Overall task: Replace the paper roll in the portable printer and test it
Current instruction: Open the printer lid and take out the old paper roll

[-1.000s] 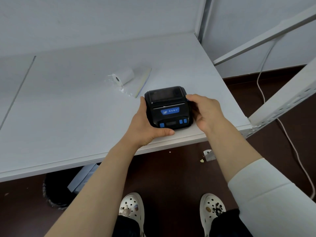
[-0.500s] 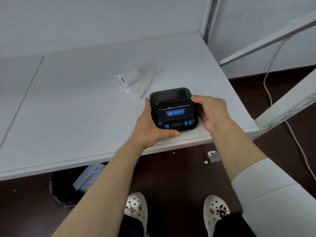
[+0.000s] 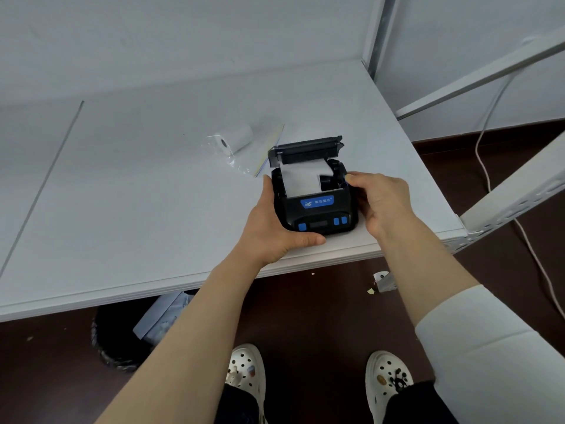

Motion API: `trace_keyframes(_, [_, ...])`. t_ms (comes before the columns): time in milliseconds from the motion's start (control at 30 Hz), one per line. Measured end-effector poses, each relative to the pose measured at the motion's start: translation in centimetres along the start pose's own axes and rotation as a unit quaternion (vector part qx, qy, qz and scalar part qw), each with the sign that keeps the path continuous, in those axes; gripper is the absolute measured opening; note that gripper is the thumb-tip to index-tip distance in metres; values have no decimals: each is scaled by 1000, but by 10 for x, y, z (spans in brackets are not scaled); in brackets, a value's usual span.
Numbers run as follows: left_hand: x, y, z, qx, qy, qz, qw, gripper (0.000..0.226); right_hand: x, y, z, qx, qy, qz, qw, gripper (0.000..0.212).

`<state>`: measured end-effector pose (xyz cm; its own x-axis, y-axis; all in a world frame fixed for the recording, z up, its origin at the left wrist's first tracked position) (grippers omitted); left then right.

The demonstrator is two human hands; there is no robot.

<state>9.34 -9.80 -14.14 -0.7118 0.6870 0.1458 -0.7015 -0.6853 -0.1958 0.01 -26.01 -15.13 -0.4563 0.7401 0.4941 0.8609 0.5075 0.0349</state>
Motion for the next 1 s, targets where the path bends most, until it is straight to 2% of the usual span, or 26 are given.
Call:
trace_keyframes(333, [1,3,3,16,-4,-13,1000,89,4,3,-5,-12,3,-36,999,12])
trace_keyframes(533, [8,-1,14,105,-39,24,993,90,6,0,-18,89,-74,-16,993,14])
trace_keyframes(633, [10,-11,21,110,-29,75,991,81,18,-5,-42,191,-202,15,961,36])
trace_keyframes(800, [10,-19,32,105,30,152,982,60,33,19,-57,312,-324,-24,893,46])
trace_keyframes(900, [9,-16,38,128,36,151,980,54,41,37,-60,337,-388,-27,858,36])
trace_keyframes(1000, [6,-16,39,121,37,151,980,58,48,40,-64,298,-411,-8,862,19])
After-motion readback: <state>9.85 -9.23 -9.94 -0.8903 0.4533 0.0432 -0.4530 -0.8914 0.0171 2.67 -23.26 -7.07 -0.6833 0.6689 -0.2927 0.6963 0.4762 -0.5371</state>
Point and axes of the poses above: each hand's wrist, its own x-axis away from the middle knuckle, its own y-axis out of the palm, z = x × y, the point moved 8 cm from there along -x, towards the middle knuckle, and after that the axes turned 9 degrees about x, right-handed, at the moved point
